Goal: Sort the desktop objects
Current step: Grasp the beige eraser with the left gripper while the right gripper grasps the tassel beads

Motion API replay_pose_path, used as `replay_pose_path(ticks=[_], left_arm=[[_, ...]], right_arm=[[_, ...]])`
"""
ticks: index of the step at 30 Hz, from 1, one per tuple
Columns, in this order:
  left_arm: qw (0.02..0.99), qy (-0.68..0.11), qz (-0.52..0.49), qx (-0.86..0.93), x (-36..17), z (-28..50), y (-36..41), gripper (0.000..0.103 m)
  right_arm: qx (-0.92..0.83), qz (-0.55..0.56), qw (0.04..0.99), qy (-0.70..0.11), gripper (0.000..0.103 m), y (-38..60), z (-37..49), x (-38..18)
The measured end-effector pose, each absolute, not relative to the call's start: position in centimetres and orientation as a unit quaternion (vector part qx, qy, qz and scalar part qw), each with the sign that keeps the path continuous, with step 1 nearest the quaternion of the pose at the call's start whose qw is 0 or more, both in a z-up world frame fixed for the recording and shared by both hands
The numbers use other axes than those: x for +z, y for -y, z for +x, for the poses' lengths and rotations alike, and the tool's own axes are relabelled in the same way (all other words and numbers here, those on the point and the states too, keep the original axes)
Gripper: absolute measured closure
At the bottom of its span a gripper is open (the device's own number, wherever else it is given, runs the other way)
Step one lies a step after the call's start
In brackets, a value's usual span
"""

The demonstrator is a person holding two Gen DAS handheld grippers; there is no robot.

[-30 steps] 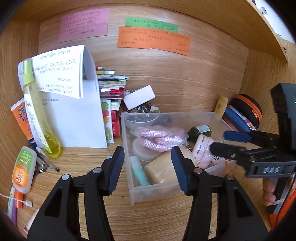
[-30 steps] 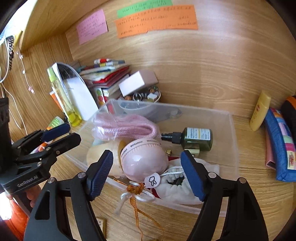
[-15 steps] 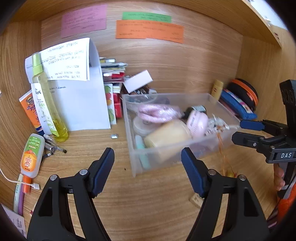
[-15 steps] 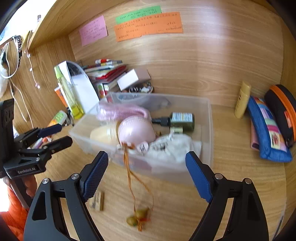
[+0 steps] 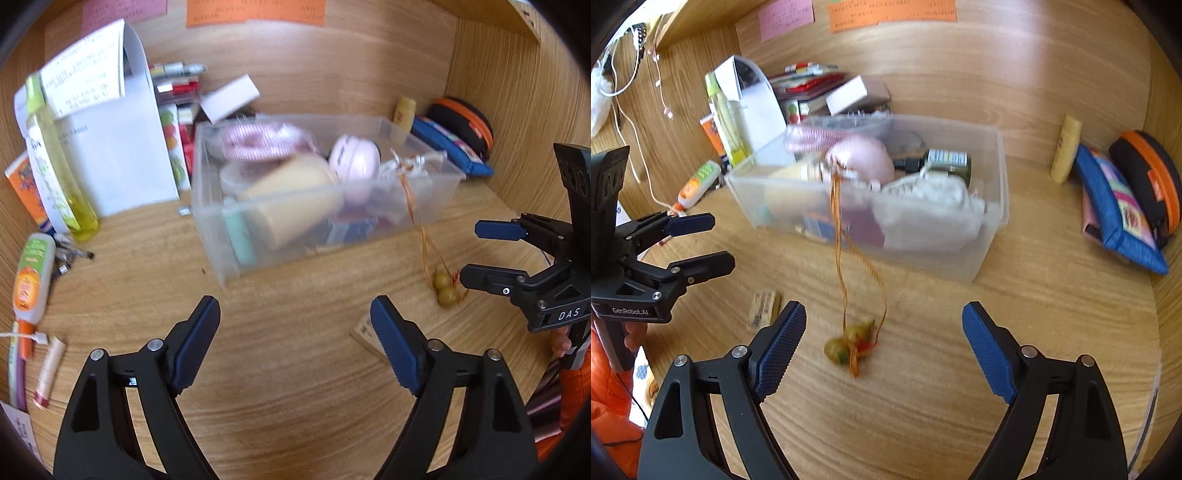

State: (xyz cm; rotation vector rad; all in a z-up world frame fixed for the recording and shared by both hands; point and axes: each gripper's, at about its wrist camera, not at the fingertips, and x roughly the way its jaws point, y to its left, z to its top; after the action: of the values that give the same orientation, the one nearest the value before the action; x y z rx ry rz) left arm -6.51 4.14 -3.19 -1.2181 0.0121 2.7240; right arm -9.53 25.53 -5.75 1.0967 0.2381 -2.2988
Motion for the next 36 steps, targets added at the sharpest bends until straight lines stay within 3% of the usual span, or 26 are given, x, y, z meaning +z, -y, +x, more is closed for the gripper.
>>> replay_pose_path(ticks=[25, 32, 36], left_arm=[[0.142, -0.073, -0.455, 0.876, -5.9, -7.3, -7.9, 0.019], [0.142, -0.083, -0.444, 0.881, -5.7, -7.3, -7.9, 0.025], [0.147, -0.083, -0.439, 0.882, -5.5, -7.1, -7.8, 0.035]], right_arm=[[-0.838, 0.423, 0.308, -0.153, 0.021, -23.7, -8.4, -7.7], [-0.829, 0.423, 0.324, -0.169, 0.046, -22.7, -8.1, -8.1], [-0.827, 0.416, 0.335, -0.174, 0.057, -22.1, -7.8, -8.1]])
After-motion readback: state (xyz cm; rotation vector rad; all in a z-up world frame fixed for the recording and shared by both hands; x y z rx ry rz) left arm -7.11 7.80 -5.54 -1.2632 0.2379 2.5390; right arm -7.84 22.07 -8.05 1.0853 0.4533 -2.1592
